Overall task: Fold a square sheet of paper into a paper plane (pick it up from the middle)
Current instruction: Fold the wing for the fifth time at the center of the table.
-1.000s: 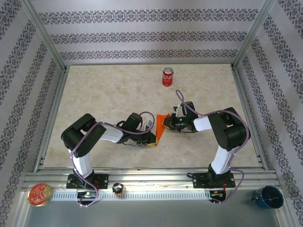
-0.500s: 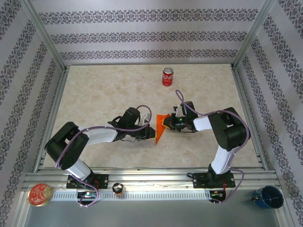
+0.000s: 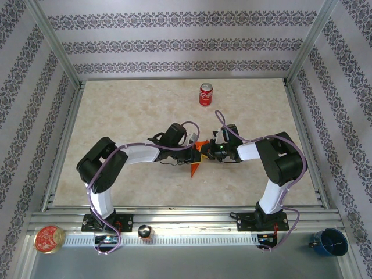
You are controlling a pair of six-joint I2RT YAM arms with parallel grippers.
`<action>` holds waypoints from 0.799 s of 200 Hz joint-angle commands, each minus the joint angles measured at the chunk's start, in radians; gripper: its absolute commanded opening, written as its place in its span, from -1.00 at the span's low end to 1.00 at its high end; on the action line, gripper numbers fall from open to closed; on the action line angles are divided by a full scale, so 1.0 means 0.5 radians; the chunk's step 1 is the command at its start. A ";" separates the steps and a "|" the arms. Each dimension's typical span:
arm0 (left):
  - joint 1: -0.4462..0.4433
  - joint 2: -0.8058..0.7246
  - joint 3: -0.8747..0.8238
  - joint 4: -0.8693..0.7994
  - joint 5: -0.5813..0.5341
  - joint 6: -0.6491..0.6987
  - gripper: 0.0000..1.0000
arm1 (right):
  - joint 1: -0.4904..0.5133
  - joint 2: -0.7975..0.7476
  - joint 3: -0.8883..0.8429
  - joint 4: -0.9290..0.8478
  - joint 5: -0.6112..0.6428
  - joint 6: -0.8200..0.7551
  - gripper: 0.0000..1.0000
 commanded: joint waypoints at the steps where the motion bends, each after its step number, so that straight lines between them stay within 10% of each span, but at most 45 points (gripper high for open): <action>1: -0.022 0.048 0.048 -0.036 -0.030 0.061 -1.00 | 0.046 0.092 -0.029 -0.176 0.200 -0.053 -0.93; 160: -0.025 0.231 -0.036 -0.087 -0.150 0.147 -1.00 | 0.047 0.077 -0.041 -0.170 0.185 -0.045 -0.93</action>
